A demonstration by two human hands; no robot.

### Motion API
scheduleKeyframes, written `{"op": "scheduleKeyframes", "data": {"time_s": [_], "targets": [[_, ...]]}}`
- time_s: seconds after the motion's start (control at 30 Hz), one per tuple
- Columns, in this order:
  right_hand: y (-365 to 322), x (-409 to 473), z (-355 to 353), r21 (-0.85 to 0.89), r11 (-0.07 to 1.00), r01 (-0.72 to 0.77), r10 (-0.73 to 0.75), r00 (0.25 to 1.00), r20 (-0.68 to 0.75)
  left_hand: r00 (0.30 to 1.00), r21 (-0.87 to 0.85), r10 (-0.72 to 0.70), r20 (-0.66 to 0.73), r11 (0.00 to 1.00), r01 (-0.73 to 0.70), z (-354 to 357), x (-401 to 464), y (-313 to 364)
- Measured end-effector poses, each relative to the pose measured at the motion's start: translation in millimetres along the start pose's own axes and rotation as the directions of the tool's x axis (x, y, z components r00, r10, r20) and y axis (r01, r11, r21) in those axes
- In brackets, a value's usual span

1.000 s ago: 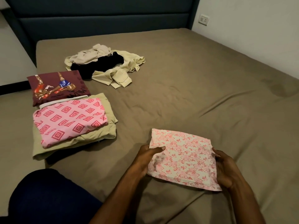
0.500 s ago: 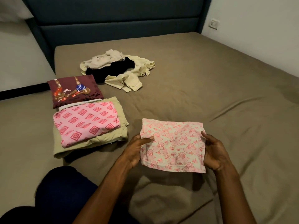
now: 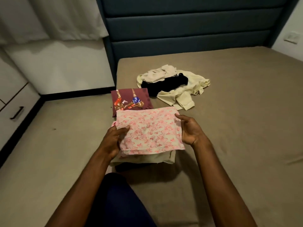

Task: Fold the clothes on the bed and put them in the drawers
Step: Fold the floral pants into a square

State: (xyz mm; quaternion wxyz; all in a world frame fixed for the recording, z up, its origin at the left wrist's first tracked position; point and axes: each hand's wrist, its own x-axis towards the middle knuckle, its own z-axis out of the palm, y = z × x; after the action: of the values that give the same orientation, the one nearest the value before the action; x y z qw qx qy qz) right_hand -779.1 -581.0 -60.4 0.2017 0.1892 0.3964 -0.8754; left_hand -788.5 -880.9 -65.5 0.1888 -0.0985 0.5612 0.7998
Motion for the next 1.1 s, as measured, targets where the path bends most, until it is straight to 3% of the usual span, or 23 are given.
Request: {"op": "scheduleKeyframes", "data": {"time_s": [0.17,0.3,0.43,0.53,0.6,0.67,0.73,0.8,0.9,0.97,1.1], "targets": [[29.4,53.3,6.1,-0.16,0.974,-0.162,0.133,0.975,-0.177,0.987,0.021,-0.089,-0.131,0.996,0.092,-36.9,24.7,-12.7],[36.5,62.9,-1.6,-0.171,0.967,-0.191,0.15,0.963,-0.224,0.992,0.025,-0.087,-0.088,0.996,0.09,-55.2,32.1,-28.4],[28.7,64.4,-2.5,-0.273,0.96,-0.064,0.01,0.98,-0.197,0.997,-0.019,-0.07,-0.038,0.997,0.069,-55.5,34.6,-20.3],[32.3,56.0,-1.8,-0.518,0.855,-0.002,-0.145,0.96,-0.241,0.984,0.194,-0.043,-0.173,0.978,0.077,-56.9,31.7,-19.1],[37.7,54.4,-3.8,-0.763,0.642,-0.072,-0.273,0.909,-0.315,0.921,0.451,0.087,-0.38,0.887,0.102,-62.6,32.7,-24.3],[39.4,55.7,-1.3,-0.916,0.376,-0.137,-0.487,0.812,-0.322,0.831,0.682,0.306,-0.464,0.722,0.115,-60.9,33.9,-24.9],[40.6,60.0,10.4,-0.988,0.09,-0.125,-0.676,0.721,-0.152,0.784,0.863,0.502,-0.366,0.498,0.085,-49.0,36.4,-22.2],[45.1,72.4,24.8,-0.996,-0.092,-0.013,-0.712,0.7,0.057,0.781,0.947,0.596,-0.186,0.32,-0.018,-30.1,43.1,-19.1],[64.3,98.3,37.7,-0.971,-0.234,0.04,-0.556,0.814,0.167,0.882,0.994,0.471,-0.007,0.1,-0.046,-5.0,64.6,-25.0],[86.7,113.4,28.4,-0.96,-0.278,-0.008,-0.473,0.871,0.13,0.943,1.0,0.332,-0.019,-0.014,0.025,-1.8,78.8,-45.2],[108.1,124.4,4.6,-0.972,-0.236,-0.006,-0.505,0.855,0.117,0.925,0.996,0.381,0.003,-0.085,0.031,-11.5,89.2,-76.8]]}}
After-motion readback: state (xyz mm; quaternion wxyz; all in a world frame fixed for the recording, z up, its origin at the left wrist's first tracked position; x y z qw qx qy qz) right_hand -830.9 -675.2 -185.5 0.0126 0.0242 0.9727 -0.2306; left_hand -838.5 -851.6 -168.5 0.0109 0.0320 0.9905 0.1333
